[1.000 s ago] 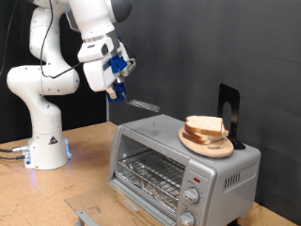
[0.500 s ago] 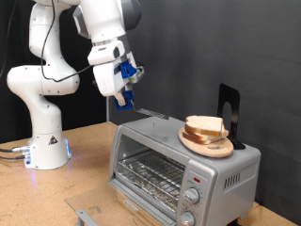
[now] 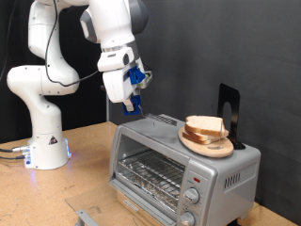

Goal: Make a piece of toast with the oven

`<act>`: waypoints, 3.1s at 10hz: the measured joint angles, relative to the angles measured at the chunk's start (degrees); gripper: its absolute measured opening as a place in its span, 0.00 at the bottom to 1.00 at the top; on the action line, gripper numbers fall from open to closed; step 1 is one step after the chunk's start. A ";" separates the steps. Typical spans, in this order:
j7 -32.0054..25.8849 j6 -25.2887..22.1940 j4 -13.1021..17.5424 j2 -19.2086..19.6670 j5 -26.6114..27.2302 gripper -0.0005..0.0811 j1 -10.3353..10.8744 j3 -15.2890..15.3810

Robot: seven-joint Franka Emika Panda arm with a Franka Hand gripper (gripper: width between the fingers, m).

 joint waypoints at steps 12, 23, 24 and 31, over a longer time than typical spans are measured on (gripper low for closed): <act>1.24 1.94 1.79 2.90 -0.04 0.59 0.07 1.52; 3.97 2.21 3.59 5.42 -0.20 0.59 0.04 2.75; 4.77 2.21 4.04 6.09 -0.59 0.59 0.04 2.99; 9.95 4.38 8.17 12.02 -4.00 0.59 0.04 4.27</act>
